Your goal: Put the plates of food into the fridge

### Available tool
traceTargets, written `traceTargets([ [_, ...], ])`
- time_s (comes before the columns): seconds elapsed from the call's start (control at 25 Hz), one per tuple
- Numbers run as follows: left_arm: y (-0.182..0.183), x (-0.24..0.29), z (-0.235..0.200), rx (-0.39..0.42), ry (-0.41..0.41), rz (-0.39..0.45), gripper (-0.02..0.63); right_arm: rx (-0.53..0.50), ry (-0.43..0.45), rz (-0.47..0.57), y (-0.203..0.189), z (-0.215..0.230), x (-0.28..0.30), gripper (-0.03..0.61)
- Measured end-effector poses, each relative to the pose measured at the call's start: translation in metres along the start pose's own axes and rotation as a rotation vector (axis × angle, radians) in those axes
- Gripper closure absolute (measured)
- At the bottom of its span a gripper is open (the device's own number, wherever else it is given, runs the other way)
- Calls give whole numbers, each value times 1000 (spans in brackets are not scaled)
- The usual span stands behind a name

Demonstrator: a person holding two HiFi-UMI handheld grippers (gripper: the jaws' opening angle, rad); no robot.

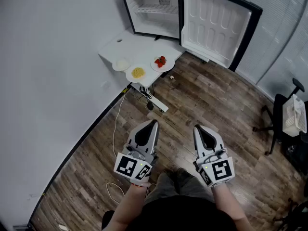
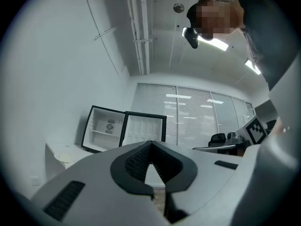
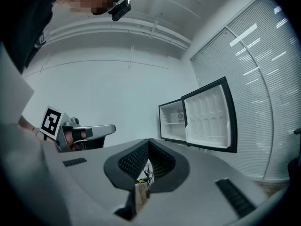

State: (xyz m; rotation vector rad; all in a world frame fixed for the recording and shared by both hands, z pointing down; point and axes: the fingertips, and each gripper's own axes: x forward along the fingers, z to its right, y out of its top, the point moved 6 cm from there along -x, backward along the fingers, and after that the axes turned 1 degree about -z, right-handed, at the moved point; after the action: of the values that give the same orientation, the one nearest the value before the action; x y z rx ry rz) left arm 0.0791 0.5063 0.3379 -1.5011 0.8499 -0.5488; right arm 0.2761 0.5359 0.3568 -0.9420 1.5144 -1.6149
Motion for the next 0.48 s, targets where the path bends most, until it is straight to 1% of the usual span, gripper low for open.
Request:
traceTargets([
  [0.2, -7, 2, -3, -25, 6, 5, 607, -10, 30, -19, -1, -5, 2, 575],
  [0.32, -6, -12, -4, -30, 24, -19, 607, -2, 44, 40, 1, -11, 3, 575],
  [0.48, -2, -15, -2, -29, 52, -4, 607, -22, 75, 48, 6, -12, 4, 575],
])
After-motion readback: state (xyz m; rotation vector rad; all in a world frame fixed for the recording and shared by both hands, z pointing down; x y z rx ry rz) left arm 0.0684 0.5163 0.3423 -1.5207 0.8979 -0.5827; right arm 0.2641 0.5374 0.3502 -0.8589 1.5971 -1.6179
